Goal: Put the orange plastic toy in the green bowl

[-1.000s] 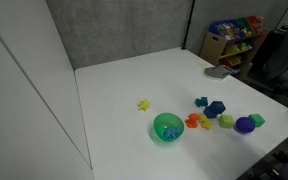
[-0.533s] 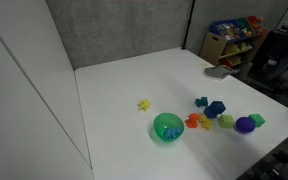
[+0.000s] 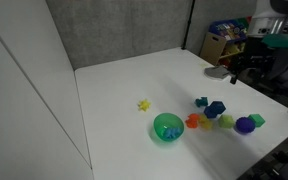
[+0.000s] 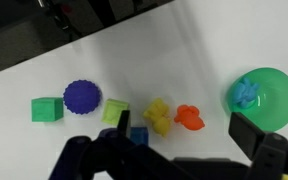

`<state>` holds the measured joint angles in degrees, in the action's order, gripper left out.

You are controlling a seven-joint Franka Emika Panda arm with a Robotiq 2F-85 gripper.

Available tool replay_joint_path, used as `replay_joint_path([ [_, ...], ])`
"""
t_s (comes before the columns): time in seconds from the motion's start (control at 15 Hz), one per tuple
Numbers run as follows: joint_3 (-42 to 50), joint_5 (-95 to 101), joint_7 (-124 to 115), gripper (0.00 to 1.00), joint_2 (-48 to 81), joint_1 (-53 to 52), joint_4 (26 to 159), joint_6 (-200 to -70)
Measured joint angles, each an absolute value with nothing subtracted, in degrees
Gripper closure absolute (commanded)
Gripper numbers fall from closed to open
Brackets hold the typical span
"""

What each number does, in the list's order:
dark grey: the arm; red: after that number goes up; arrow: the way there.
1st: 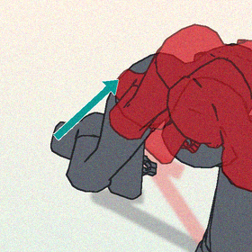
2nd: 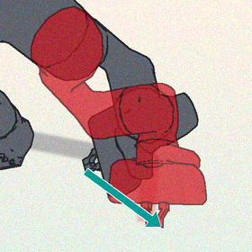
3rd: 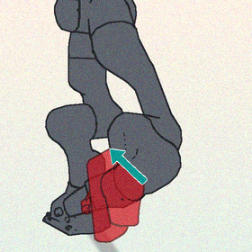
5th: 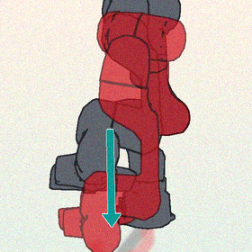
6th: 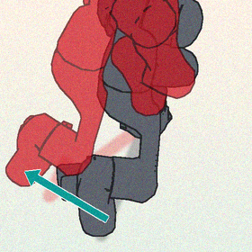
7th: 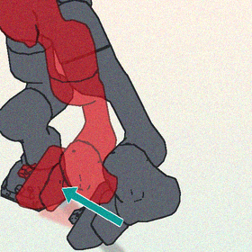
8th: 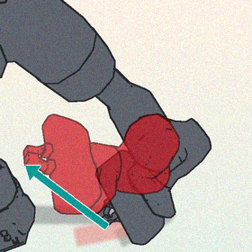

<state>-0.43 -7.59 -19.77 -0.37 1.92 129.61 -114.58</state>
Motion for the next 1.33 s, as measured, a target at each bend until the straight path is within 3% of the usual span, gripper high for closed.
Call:
replay_joint_path([
  [0.67,-0.69,-8.87,-26.62,0.0,21.26,-3.19,120.4,-127.64],
  [1.33,0.6,-8.87,-31.76,0.0,40.92,-5.8,105.52,-128.09],
])
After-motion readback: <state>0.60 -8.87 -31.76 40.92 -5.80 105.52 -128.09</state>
